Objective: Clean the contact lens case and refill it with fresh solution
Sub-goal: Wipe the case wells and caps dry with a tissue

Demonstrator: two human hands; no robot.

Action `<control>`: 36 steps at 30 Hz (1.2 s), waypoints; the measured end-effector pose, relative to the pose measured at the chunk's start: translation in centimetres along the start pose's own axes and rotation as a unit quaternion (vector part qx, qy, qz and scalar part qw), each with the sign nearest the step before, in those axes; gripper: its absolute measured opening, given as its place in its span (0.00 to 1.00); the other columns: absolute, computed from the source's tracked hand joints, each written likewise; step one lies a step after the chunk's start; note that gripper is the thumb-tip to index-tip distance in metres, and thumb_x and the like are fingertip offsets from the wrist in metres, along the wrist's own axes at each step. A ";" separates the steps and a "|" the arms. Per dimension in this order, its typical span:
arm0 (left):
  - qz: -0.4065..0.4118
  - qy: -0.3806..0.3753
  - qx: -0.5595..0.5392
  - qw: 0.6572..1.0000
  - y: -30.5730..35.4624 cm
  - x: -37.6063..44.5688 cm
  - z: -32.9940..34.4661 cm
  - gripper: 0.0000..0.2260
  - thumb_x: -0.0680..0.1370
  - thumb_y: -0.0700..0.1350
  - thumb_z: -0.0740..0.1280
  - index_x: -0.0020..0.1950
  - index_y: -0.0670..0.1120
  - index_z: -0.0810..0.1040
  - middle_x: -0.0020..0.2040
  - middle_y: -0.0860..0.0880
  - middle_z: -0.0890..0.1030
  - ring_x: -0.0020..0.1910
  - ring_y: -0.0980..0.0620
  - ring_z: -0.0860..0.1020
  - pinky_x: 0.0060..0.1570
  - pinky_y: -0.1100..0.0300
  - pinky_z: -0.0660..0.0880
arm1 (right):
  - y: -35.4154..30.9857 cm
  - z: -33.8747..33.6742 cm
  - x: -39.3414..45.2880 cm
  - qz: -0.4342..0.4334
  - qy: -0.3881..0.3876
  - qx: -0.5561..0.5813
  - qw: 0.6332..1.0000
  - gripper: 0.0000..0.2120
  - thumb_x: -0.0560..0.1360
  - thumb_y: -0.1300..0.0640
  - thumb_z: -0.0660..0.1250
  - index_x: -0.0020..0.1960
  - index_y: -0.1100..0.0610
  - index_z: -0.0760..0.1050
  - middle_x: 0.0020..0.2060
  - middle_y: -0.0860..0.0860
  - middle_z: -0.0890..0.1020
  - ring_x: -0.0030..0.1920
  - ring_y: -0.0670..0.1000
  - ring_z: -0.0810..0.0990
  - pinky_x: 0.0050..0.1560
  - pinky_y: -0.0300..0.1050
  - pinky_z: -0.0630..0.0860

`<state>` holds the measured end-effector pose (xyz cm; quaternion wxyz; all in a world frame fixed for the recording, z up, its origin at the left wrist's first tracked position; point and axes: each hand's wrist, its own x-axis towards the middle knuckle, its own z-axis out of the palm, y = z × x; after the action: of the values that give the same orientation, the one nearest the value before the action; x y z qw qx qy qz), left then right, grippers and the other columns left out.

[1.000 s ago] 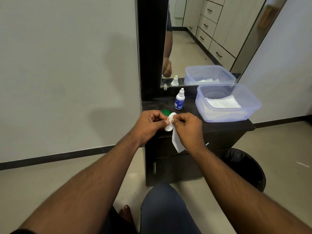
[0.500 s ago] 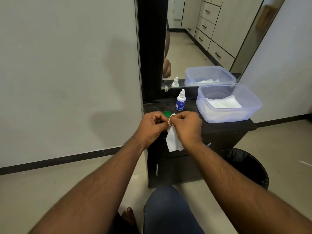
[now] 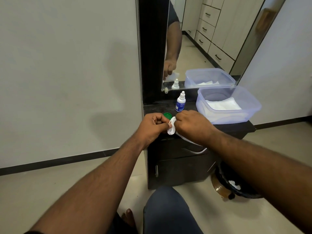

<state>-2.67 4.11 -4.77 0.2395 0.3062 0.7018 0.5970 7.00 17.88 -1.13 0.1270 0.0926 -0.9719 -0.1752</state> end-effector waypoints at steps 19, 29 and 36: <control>0.027 0.006 0.008 1.000 0.2 -0.5 0.2 0.03 0.73 0.34 0.72 0.44 0.40 0.82 0.44 0.43 0.83 0.44 0.47 0.83 0.47 0.58 0.81 | -2.8 1.4 2.4 0.608 0.095 0.672 0.413 0.09 0.61 0.60 0.74 0.40 0.61 0.79 0.37 0.58 0.82 0.39 0.56 0.82 0.47 0.54 0.81; -0.012 0.051 -0.004 0.999 0.4 -0.5 0.6 0.05 0.72 0.34 0.71 0.43 0.43 0.81 0.42 0.47 0.84 0.41 0.54 0.82 0.43 0.65 0.79 | -0.2 0.1 -1.2 0.601 0.179 0.730 0.273 0.09 0.68 0.61 0.71 0.47 0.60 0.80 0.44 0.59 0.84 0.43 0.58 0.83 0.49 0.61 0.80; -0.022 0.053 -0.007 0.998 0.5 -0.5 0.4 0.02 0.73 0.37 0.71 0.43 0.42 0.83 0.42 0.47 0.83 0.40 0.55 0.80 0.42 0.63 0.74 | 1.2 -0.7 -2.7 0.427 0.113 0.592 0.674 0.06 0.73 0.60 0.70 0.40 0.53 0.83 0.39 0.47 0.83 0.42 0.44 0.79 0.45 0.40 0.75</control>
<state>-1.95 4.11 -4.41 0.2173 0.2568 0.7161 0.6116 9.58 19.38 -0.62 0.2157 -0.2576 -0.7843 0.5215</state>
